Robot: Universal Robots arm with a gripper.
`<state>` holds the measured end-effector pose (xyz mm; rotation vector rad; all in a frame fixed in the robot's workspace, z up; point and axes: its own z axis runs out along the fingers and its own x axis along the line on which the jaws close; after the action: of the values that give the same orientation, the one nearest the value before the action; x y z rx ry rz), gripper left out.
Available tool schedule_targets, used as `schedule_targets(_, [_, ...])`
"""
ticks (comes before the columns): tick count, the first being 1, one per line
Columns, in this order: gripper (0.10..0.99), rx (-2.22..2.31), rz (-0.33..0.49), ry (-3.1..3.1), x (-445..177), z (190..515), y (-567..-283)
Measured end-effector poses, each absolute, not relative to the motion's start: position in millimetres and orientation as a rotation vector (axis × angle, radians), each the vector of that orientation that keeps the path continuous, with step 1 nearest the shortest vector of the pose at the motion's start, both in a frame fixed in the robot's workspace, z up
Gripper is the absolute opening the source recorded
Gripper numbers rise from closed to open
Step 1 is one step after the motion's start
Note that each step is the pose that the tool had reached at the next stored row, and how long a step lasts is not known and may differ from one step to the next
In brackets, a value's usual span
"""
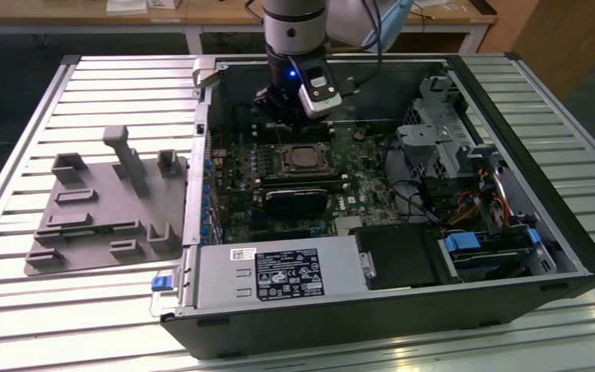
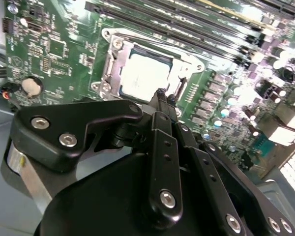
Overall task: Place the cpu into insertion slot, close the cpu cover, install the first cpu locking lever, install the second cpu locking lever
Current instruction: 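Install the first cpu locking lever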
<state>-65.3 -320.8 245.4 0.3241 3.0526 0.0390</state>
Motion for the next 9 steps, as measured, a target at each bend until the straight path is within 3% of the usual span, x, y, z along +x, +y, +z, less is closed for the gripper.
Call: schedule_targets(9, [0.102,0.324,0.039,3.053,-86,245,-321])
